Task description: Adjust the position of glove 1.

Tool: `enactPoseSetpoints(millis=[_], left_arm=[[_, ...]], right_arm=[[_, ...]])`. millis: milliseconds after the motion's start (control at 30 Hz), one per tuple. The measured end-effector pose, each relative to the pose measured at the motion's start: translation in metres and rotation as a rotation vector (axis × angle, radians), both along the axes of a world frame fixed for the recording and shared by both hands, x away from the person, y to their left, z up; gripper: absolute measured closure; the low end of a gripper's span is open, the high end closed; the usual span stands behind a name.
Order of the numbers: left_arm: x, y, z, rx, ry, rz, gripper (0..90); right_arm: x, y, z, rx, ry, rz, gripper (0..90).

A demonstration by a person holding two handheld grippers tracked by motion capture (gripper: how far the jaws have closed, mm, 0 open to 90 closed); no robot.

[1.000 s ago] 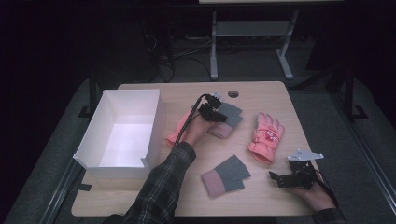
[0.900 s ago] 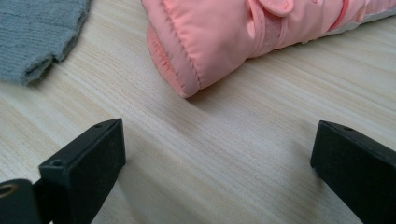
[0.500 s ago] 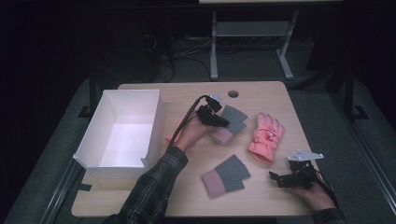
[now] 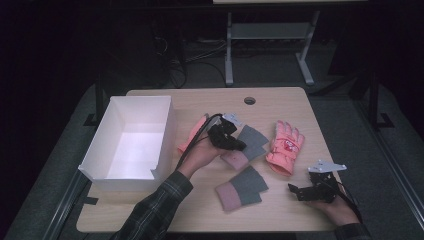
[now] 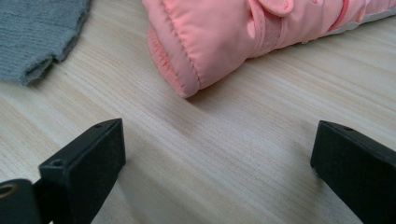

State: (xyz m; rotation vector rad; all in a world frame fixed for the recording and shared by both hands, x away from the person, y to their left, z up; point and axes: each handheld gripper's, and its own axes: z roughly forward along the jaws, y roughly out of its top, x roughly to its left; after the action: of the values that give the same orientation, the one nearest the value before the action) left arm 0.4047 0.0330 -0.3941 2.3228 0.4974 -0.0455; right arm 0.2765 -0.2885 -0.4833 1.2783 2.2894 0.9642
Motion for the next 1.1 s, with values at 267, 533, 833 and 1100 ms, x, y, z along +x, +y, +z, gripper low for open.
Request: enactPoseSetpoints(millis=[267,533,833,1100], left_arm=[[-0.026,0.012,0.0,-0.006,-0.011,-0.012,86.5],[-0.053,0.018,-0.003,-0.017,-0.009,-0.041,86.5],[-0.073,0.025,-0.008,-0.031,-0.023,-0.09,86.5],[-0.08,0.019,-0.018,0.004,-0.019,-0.146,86.5]], right_arm=[[0.0,0.0,0.0,0.003,0.0,-0.008,2.7],[0.0,0.0,0.0,0.002,0.001,-0.01,2.2],[0.002,0.0,0.0,0.002,0.003,-0.024,2.1],[0.002,0.0,0.0,0.002,0.003,-0.022,2.2]])
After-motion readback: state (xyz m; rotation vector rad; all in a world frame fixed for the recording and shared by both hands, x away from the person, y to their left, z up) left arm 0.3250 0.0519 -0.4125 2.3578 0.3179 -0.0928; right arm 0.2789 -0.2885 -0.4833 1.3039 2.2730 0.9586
